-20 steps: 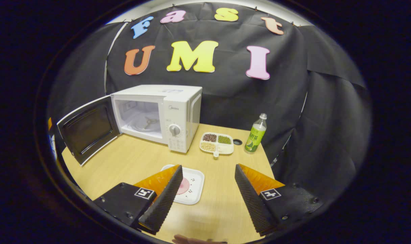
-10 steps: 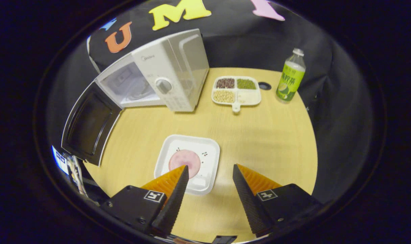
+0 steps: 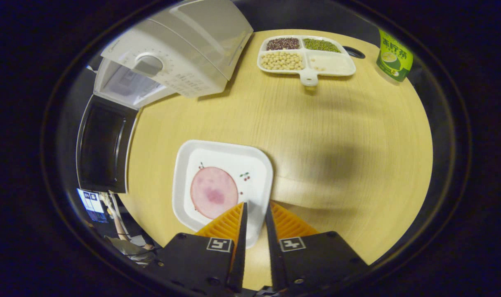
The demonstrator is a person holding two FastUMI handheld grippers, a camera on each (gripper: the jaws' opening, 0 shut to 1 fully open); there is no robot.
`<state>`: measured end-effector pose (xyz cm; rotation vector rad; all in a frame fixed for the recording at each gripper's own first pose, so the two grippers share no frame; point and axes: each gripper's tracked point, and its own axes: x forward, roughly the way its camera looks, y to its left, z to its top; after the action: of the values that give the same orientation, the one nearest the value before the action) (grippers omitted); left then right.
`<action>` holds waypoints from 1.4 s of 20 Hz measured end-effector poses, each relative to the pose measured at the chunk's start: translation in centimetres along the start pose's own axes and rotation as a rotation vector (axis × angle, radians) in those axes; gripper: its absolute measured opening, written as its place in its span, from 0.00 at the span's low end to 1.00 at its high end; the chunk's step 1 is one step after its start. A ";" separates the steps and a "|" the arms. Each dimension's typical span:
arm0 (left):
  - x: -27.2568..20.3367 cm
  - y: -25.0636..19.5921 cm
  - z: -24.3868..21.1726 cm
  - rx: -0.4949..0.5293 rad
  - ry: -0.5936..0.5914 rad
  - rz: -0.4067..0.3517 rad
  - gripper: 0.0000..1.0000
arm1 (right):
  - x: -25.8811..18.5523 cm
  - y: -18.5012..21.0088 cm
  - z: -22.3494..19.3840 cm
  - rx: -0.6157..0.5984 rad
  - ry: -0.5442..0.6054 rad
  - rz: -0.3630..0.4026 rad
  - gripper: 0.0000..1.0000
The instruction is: Open the microwave oven with the left hand, put the food in, and close the microwave oven.
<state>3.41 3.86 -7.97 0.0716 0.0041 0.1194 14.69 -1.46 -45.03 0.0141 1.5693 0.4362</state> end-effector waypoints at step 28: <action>-4.2 6.0 -0.7 -0.037 -0.037 -0.014 0.94 | -2.2 18.5 0.9 0.251 -0.218 0.360 0.04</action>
<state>-1.46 9.32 -8.27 0.0364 -0.0345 0.1043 10.94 15.25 -37.69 0.5273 1.3972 0.4968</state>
